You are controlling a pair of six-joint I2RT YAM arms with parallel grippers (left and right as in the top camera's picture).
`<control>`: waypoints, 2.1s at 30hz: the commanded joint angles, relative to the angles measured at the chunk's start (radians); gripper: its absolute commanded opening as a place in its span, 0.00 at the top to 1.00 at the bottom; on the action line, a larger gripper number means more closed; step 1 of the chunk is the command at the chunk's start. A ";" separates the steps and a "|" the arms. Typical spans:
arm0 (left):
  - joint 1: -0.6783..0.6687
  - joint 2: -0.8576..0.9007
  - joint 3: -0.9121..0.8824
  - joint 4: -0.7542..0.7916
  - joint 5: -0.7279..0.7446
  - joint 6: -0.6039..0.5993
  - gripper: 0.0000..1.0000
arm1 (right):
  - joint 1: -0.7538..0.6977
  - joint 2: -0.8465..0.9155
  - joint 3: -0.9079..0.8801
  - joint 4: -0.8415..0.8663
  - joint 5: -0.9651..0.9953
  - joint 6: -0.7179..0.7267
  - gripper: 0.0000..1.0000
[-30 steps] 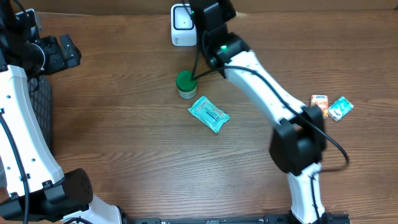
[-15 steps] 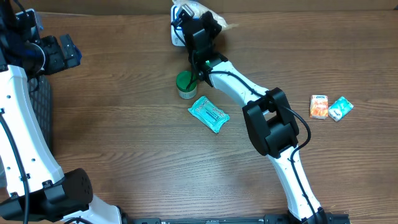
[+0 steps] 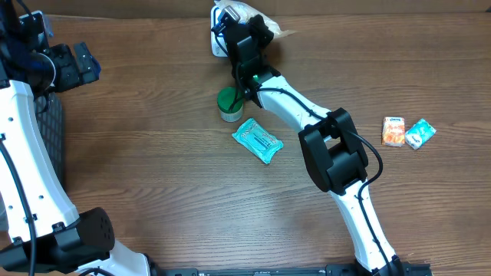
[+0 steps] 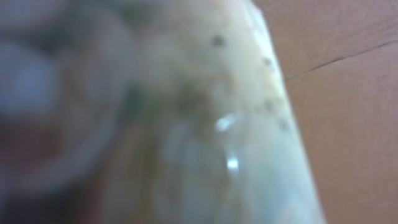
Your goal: Scan the item barcode
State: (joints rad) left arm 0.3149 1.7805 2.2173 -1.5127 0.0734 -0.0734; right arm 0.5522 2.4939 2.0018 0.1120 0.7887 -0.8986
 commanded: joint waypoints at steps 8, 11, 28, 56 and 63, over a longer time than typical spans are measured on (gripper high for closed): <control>-0.002 0.000 -0.004 0.000 -0.003 0.018 0.00 | 0.015 -0.192 0.014 -0.097 -0.010 0.160 0.96; -0.002 0.000 -0.005 0.000 -0.003 0.018 0.00 | 0.015 -0.302 0.014 -0.287 -0.085 0.288 0.96; -0.002 0.000 -0.005 0.000 -0.003 0.018 0.00 | -0.364 -0.698 0.013 -1.409 -0.948 1.091 0.95; -0.002 0.000 -0.005 0.000 -0.003 0.018 0.00 | -0.912 -0.534 -0.306 -1.434 -0.700 1.220 0.25; -0.002 0.000 -0.005 0.000 -0.003 0.018 0.00 | -0.899 -0.534 -0.108 -1.564 -0.921 1.055 0.31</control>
State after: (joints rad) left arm 0.3149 1.7805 2.2166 -1.5124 0.0734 -0.0708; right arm -0.3588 1.9625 1.7836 -1.4391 0.0387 0.2852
